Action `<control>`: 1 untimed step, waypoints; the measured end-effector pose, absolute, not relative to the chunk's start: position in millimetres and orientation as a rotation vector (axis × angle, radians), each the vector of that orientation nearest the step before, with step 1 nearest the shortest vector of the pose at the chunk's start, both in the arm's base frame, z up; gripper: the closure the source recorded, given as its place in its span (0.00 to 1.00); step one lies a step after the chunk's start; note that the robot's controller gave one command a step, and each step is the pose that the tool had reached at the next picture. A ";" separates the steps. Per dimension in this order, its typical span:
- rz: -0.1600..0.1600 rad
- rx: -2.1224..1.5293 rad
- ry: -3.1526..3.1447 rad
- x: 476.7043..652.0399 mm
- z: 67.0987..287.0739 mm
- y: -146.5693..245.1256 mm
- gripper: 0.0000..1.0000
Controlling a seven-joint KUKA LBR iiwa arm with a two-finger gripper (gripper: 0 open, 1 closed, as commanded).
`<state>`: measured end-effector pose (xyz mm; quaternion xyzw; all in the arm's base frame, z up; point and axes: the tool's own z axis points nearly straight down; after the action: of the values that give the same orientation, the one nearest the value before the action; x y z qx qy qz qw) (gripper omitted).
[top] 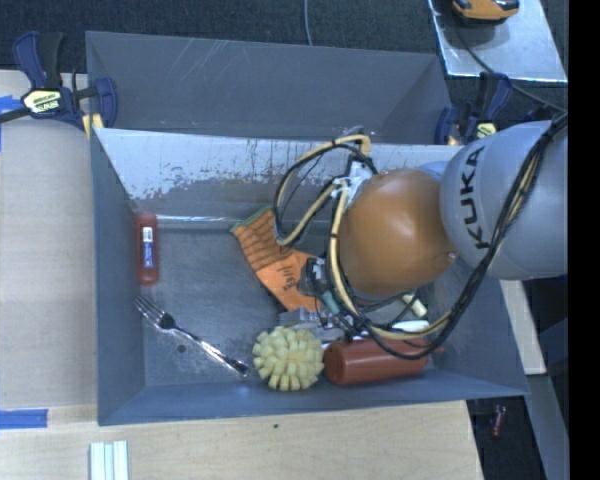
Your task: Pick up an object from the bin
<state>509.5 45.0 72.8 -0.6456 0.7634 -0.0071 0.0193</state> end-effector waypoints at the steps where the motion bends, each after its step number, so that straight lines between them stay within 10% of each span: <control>1: -0.014 -2.026 2.351 512.9 71.4 41.3 1.00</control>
Offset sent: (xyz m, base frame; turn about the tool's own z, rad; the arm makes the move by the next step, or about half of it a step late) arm 0.0000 0.0000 0.0000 0.0000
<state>512.9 41.3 71.4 -0.6527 0.7574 -0.0043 0.0191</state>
